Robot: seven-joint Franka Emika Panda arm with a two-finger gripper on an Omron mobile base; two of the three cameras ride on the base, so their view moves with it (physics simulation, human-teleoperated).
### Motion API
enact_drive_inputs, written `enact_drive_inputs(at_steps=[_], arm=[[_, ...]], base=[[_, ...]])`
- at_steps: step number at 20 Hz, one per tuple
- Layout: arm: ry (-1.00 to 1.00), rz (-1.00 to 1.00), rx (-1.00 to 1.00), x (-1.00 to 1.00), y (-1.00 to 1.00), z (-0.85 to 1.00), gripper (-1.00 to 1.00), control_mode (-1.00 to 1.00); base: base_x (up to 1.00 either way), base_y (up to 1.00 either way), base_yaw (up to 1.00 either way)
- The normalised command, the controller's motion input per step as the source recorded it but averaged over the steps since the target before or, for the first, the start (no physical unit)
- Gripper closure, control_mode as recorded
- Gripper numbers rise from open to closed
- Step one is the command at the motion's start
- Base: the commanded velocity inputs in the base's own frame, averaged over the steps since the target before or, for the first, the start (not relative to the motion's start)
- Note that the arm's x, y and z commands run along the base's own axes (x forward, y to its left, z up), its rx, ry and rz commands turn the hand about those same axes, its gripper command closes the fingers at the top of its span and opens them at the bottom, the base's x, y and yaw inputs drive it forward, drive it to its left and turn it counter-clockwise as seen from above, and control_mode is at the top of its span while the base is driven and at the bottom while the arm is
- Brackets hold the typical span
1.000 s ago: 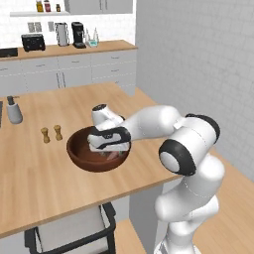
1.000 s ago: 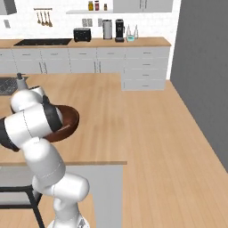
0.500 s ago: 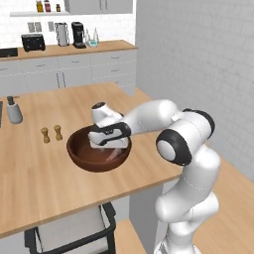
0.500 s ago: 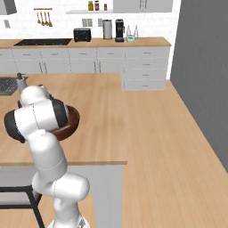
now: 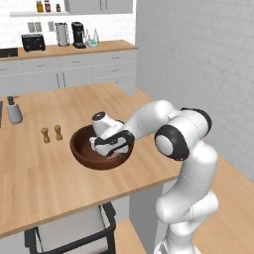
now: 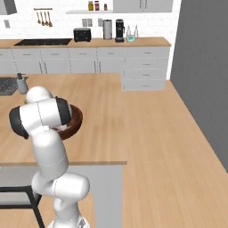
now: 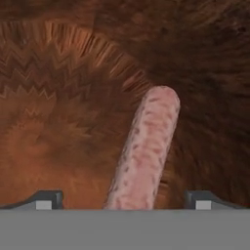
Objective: Place one bun and one sausage from the bowl on each plate.
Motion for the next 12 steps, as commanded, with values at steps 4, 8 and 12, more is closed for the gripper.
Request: enact_drive_inputs(at_steps=[4, 8, 12], arm=[[-0.27, 0.00, 0.00, 0.00, -0.24, -0.90, 1.00, -1.00], [-0.06, 0.00, 0.00, 0.02, -0.26, -1.00, 1.00, -1.00], [0.16, 0.00, -0.04, 0.37, -0.02, -1.00, 1.00, -1.00]], base=[[0.00, 0.00, 0.00], [0.00, 0.00, 0.00], [0.00, 0.00, 0.00]])
